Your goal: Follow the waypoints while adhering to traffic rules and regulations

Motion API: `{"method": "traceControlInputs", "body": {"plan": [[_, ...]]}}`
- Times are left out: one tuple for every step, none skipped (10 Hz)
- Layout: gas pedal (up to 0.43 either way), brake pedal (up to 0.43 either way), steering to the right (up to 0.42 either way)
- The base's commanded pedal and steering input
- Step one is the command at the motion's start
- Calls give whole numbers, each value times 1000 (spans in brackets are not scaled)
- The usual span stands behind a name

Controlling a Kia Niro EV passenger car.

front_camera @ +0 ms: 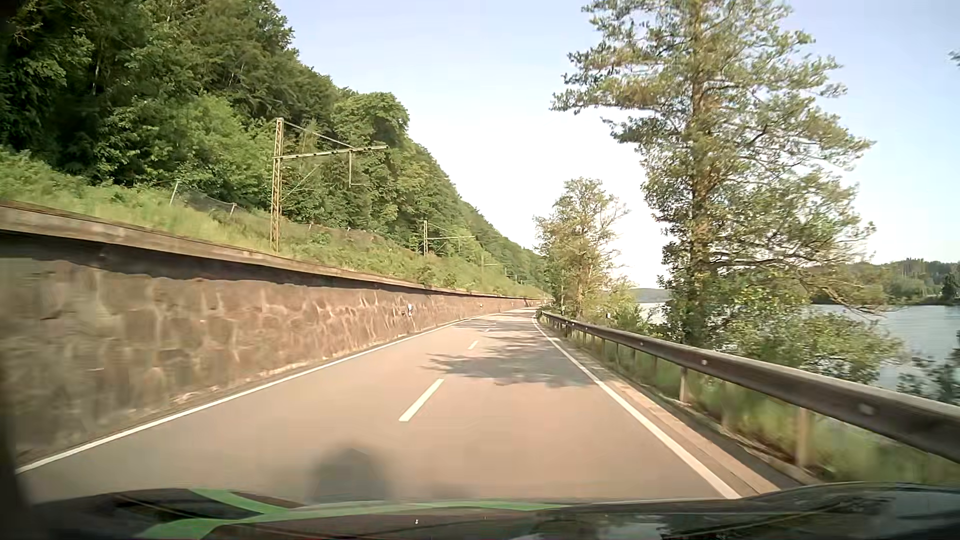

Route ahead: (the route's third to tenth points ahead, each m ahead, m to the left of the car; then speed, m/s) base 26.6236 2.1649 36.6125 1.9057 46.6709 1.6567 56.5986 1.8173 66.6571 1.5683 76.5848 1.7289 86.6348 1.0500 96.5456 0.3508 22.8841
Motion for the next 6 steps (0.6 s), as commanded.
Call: {"method": "traceControlInputs", "body": {"plan": [[130,0,-4],[130,0,-4],[130,0,-4],[130,0,-4],[130,0,-4],[110,0,-4]]}}
